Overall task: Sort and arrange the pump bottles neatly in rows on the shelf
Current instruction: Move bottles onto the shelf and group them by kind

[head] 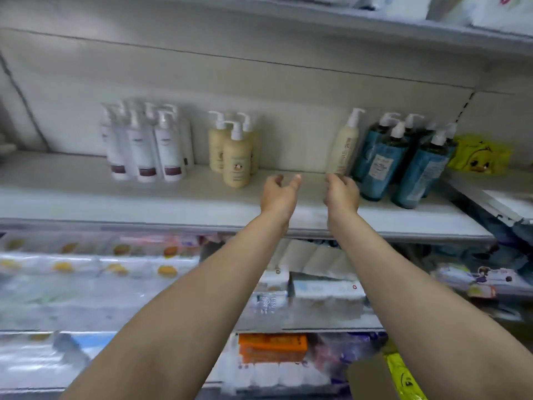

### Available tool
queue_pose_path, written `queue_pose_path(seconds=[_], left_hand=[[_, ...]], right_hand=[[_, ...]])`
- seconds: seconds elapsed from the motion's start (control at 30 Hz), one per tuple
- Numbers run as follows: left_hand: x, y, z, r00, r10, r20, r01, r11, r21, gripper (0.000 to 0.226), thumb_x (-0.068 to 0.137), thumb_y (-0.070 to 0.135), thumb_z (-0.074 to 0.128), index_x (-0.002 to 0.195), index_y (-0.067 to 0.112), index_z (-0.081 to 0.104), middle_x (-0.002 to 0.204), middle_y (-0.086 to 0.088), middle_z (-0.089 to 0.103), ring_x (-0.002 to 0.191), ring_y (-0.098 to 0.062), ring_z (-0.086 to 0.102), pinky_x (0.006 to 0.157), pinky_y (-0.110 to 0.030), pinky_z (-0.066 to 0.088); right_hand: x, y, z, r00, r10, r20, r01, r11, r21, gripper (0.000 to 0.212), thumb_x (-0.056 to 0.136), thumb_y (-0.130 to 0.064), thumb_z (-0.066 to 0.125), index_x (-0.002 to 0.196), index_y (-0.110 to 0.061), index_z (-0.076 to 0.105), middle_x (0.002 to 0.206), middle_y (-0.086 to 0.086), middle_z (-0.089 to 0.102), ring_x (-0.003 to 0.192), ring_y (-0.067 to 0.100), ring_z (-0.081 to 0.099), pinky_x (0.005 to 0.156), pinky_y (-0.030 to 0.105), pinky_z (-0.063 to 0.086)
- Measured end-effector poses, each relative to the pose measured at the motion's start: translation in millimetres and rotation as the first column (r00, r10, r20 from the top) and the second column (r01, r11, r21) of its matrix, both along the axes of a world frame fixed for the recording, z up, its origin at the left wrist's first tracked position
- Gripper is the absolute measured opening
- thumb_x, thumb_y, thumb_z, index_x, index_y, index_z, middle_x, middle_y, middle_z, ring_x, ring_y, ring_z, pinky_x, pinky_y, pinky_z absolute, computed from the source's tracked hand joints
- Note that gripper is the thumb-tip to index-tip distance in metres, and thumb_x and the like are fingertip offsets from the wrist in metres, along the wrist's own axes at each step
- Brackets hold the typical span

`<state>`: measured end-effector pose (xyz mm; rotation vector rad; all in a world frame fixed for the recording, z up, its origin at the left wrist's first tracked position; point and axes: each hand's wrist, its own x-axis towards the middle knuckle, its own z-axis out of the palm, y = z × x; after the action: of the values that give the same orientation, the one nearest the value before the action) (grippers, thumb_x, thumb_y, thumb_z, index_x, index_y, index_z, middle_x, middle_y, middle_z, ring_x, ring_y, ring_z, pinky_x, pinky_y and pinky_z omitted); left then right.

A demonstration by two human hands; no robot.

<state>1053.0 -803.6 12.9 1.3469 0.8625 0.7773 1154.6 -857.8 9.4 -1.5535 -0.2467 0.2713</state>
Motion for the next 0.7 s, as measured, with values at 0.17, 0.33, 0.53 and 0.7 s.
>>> queue_pose_path(seconds=[0.17,0.33,0.53,0.7], left_hand=[[-138.5,56.7,1.7,0.984,0.177,0.016,-0.177,0.984,-0.014,0.04,0.096,0.046,0.058,0.118,0.013,0.06,0.115,-0.008,0.064,0.109,-0.027,0.059,0.089,-0.032,0.045],[-289.1,95.6,1.4,0.94,0.341,0.028,-0.335,0.935,-0.117,0.035,0.096,0.048,0.055,0.113,0.018,0.054,0.107,-0.001,0.056,0.111,-0.03,0.055,0.094,-0.039,0.046],[-444.0,141.0,8.2,0.845,0.534,0.034,-0.527,0.842,-0.113,0.048,0.098,0.045,0.053,0.131,0.011,0.053,0.127,-0.01,0.054,0.118,-0.03,0.053,0.106,-0.045,0.045],[-534.9,181.4,7.3,0.748,0.662,0.04,-0.654,0.746,-0.122,0.047,0.095,0.049,0.056,0.118,0.008,0.06,0.123,-0.018,0.06,0.11,-0.036,0.058,0.1,-0.046,0.048]], right_hand=[[-127.8,70.3,-2.3,0.94,0.327,-0.094,-0.33,0.944,-0.016,0.023,0.086,-0.039,0.066,0.102,-0.021,0.066,0.101,-0.005,0.065,0.087,0.014,0.058,0.081,0.036,0.049],[-267.9,130.8,-3.8,0.817,0.559,-0.142,-0.566,0.824,-0.009,0.039,0.09,-0.042,0.065,0.122,-0.021,0.063,0.122,-0.004,0.06,0.103,0.015,0.058,0.094,0.04,0.051],[-424.8,192.3,0.8,0.665,0.731,-0.15,-0.742,0.67,-0.024,0.041,0.092,-0.038,0.063,0.127,-0.018,0.062,0.127,-0.003,0.059,0.096,0.016,0.058,0.092,0.037,0.05],[-516.2,248.7,5.1,0.573,0.81,-0.127,-0.819,0.572,-0.048,0.045,0.092,-0.041,0.063,0.13,-0.015,0.061,0.129,0.0,0.061,0.102,0.015,0.06,0.091,0.039,0.051]])
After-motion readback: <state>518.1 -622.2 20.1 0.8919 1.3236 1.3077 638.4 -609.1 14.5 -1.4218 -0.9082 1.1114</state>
